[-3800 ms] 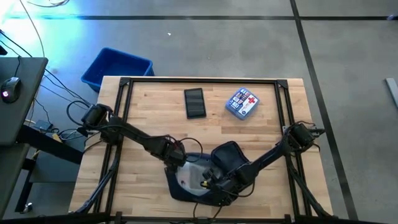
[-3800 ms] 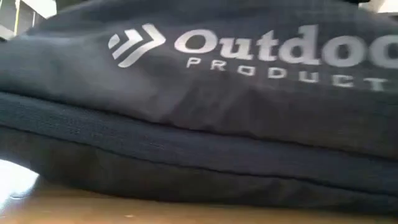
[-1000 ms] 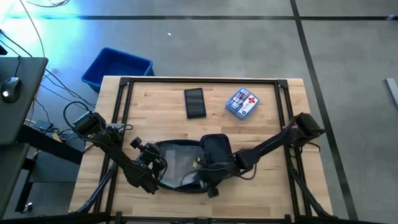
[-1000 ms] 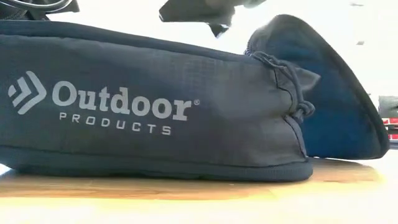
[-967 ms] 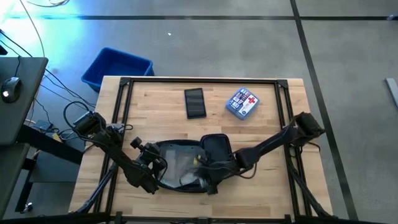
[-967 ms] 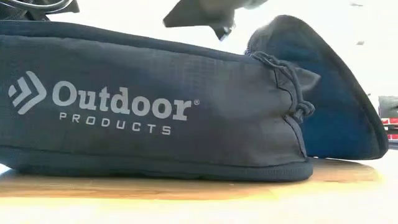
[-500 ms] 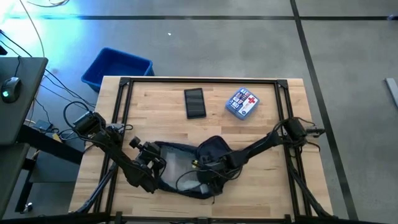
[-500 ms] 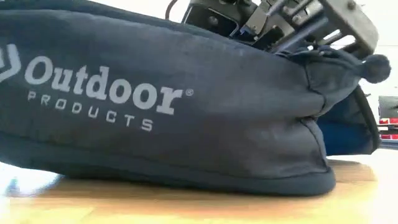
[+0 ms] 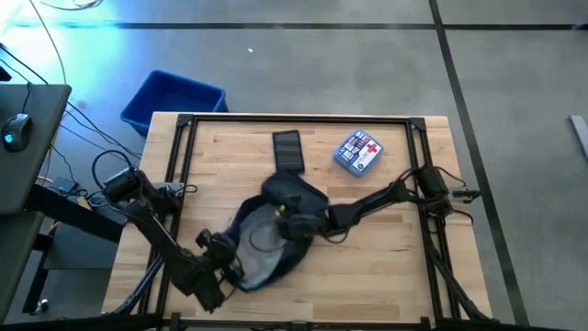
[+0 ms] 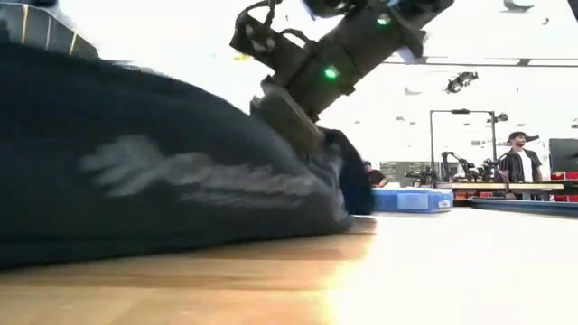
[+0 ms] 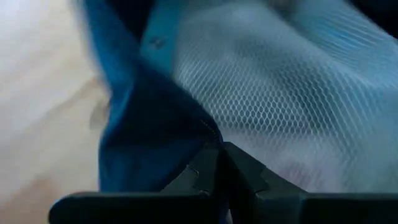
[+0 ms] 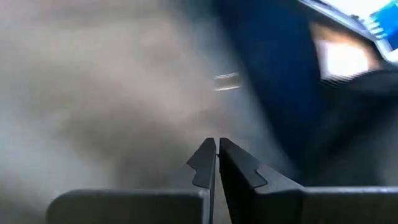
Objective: Unpack backpack
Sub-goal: Put the blue medicine kit into the black backpack
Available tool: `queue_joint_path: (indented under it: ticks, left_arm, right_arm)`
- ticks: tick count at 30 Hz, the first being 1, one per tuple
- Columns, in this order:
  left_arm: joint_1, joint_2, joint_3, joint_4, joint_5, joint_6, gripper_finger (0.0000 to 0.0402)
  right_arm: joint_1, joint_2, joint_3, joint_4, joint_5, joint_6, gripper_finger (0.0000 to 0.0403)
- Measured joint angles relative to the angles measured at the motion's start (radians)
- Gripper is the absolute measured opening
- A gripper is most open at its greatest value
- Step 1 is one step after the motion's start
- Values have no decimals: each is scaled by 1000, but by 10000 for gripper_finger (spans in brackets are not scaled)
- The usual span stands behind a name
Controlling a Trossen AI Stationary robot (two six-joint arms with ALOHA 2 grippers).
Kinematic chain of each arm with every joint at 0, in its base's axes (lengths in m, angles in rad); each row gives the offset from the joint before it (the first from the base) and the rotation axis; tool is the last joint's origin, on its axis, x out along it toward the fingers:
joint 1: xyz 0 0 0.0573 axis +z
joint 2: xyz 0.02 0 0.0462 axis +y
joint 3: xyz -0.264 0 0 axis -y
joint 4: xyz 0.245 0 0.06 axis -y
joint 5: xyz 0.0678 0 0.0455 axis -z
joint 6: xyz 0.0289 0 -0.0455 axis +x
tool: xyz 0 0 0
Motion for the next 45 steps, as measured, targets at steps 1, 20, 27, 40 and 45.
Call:
queue_joint_path:
  ticks: [1, 20, 27, 40, 45]
  left_arm:
    - [-8, 0, 0, 29, -19, 1, 5]
    - [31, -2, 2, 76, -121, 174, 74]
    - [62, -3, 2, 73, -42, 245, 74]
    - [-71, -1, 3, -7, 24, -28, 74]
    - [-105, -1, 3, -169, 12, -159, 74]
  right_arm:
    - [-10, -14, 0, 5, -9, -3, 7]
    - [211, -394, 2, -485, -545, 243, 109]
    - [353, -221, 2, -612, -524, 462, 110]
    - [65, -37, 1, -301, -105, 209, 110]
    - [-36, -52, 35, -294, -123, 221, 110]
